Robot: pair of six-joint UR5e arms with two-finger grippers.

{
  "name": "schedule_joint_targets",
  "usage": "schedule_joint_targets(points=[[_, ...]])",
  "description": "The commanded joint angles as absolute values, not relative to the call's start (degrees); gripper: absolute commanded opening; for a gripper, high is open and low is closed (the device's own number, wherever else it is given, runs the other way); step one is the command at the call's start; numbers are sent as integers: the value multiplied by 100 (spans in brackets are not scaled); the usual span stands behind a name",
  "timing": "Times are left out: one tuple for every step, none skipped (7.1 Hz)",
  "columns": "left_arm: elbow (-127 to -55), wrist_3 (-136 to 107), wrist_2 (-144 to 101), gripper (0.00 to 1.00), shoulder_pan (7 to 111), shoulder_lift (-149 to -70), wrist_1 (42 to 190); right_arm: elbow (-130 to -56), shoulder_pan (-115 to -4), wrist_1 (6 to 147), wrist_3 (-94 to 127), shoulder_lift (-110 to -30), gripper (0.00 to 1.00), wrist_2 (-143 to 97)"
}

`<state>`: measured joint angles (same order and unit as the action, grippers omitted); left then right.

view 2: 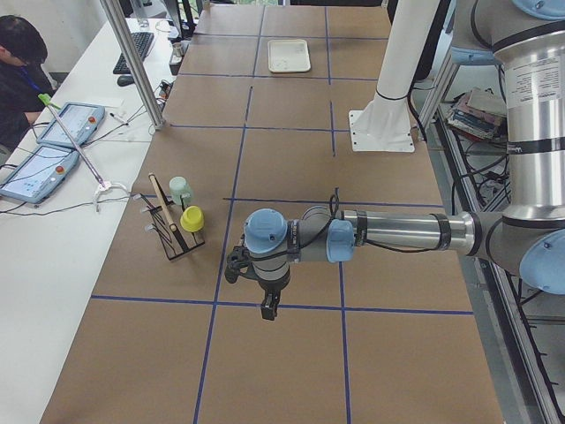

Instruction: Left arm grabs green cup and hands to right arm on tray

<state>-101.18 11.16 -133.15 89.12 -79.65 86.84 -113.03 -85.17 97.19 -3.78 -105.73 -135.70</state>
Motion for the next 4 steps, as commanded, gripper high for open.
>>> schedule_joint_targets(points=[[-10125, 1116, -13315, 100, 8912, -7972, 8684, -11303, -8517, 9712, -378, -10573, 100, -13570], [-10125, 1116, -13324, 100, 8912, -7972, 8684, -11303, -8517, 9712, -378, -10573, 100, -13570], [-10125, 1108, -13272, 100, 8912, -8015, 8692, -11311, -8517, 9712, -378, -10565, 100, -13570], [-10081, 1081, -13298, 100, 8886, -8103, 8718, -11320, -8517, 9712, -378, -10521, 100, -13570]])
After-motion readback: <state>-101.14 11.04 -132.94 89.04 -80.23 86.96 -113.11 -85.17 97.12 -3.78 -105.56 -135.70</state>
